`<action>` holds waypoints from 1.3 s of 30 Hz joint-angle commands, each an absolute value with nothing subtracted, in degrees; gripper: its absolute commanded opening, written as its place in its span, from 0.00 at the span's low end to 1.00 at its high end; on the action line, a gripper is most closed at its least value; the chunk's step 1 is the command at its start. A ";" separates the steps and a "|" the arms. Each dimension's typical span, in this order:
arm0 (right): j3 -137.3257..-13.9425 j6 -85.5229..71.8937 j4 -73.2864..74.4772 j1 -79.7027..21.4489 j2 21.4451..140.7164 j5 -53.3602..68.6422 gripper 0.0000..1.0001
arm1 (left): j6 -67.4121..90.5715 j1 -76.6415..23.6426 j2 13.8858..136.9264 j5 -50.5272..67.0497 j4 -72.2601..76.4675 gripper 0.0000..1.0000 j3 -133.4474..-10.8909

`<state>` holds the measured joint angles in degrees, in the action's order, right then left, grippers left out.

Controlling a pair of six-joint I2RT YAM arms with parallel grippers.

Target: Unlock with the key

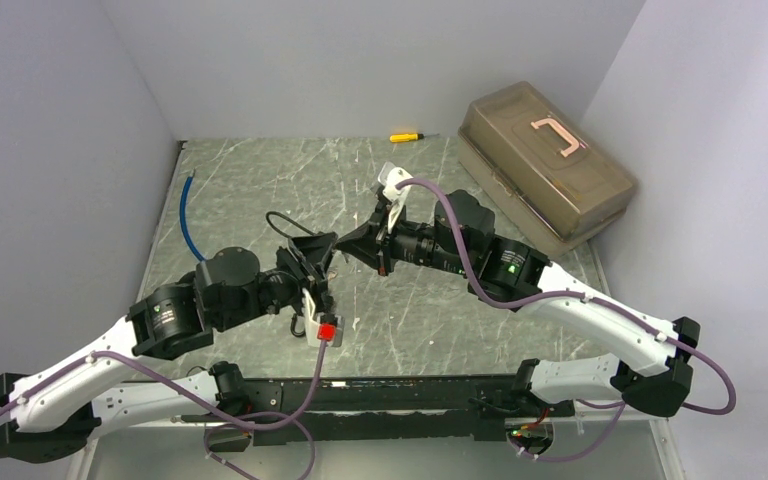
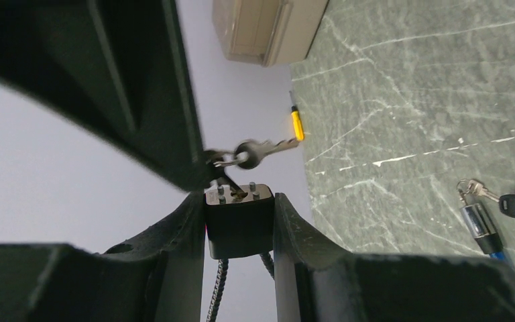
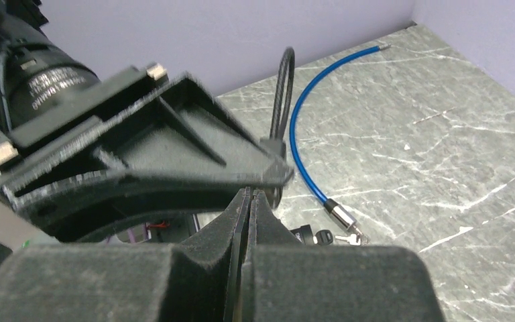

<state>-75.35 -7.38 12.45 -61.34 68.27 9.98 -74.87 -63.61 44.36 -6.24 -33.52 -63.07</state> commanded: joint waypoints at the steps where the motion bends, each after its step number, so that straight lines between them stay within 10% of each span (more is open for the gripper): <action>1: -75.27 -6.40 7.60 -62.18 69.16 11.21 0.00 | -76.57 -65.84 44.49 0.75 -26.59 0.00 -62.69; 39: -64.34 -9.58 -2.41 -62.39 61.72 7.65 0.00 | -63.48 -59.33 44.24 0.97 -21.11 0.00 -67.82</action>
<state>-64.93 -8.27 -0.71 -61.71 62.43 6.74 -63.48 -59.42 45.10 -1.69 -28.01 -64.07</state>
